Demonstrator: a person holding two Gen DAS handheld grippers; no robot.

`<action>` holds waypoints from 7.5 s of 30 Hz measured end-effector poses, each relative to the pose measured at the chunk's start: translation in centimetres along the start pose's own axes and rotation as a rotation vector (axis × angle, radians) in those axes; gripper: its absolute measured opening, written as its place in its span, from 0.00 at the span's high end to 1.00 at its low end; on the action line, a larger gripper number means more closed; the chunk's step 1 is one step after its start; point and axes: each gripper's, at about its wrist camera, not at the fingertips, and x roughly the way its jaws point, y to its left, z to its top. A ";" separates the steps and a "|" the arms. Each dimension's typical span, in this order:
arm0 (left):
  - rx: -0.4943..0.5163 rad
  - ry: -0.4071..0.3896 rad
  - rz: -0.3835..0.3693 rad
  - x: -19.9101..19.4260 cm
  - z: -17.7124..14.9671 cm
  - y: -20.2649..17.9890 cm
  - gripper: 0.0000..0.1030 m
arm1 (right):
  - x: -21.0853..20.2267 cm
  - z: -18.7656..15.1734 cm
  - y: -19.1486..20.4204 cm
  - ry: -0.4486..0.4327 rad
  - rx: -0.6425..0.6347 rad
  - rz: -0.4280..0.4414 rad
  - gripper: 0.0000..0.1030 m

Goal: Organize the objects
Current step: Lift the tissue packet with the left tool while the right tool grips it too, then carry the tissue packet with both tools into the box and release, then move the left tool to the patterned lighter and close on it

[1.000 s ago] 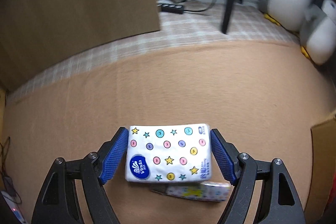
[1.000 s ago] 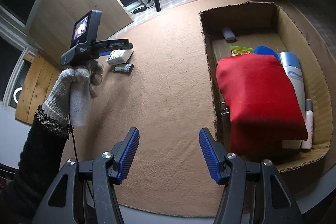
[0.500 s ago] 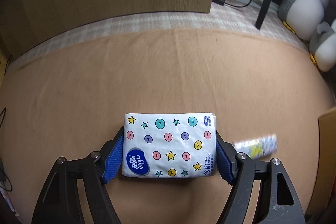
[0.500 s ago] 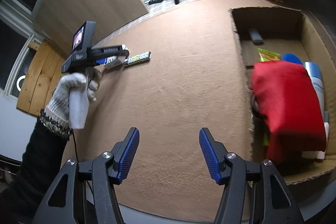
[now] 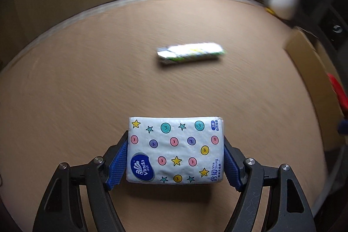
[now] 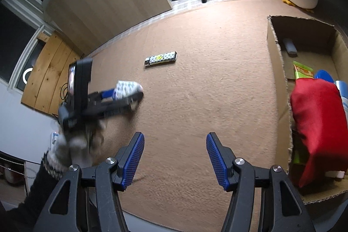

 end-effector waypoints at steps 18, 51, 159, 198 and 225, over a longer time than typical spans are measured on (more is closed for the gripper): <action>0.053 0.006 -0.118 -3.1 -3.6 -4.9 0.21 | 2.0 0.1 0.1 0.057 -0.025 0.023 0.46; -0.116 -0.009 -0.225 -5.9 -8.3 -1.7 0.25 | 9.6 1.8 4.3 0.308 -0.063 0.260 0.48; -0.094 -0.032 -0.124 1.4 11.7 0.0 0.29 | -4.4 3.8 -7.3 -0.108 0.096 -0.003 0.46; -0.096 0.052 -0.193 3.1 6.0 -2.5 0.54 | 0.7 4.8 -2.3 -0.052 0.039 -0.015 0.46; -0.068 0.096 -0.025 3.9 8.6 -2.8 0.76 | -2.3 2.9 -5.7 -0.105 0.114 0.001 0.46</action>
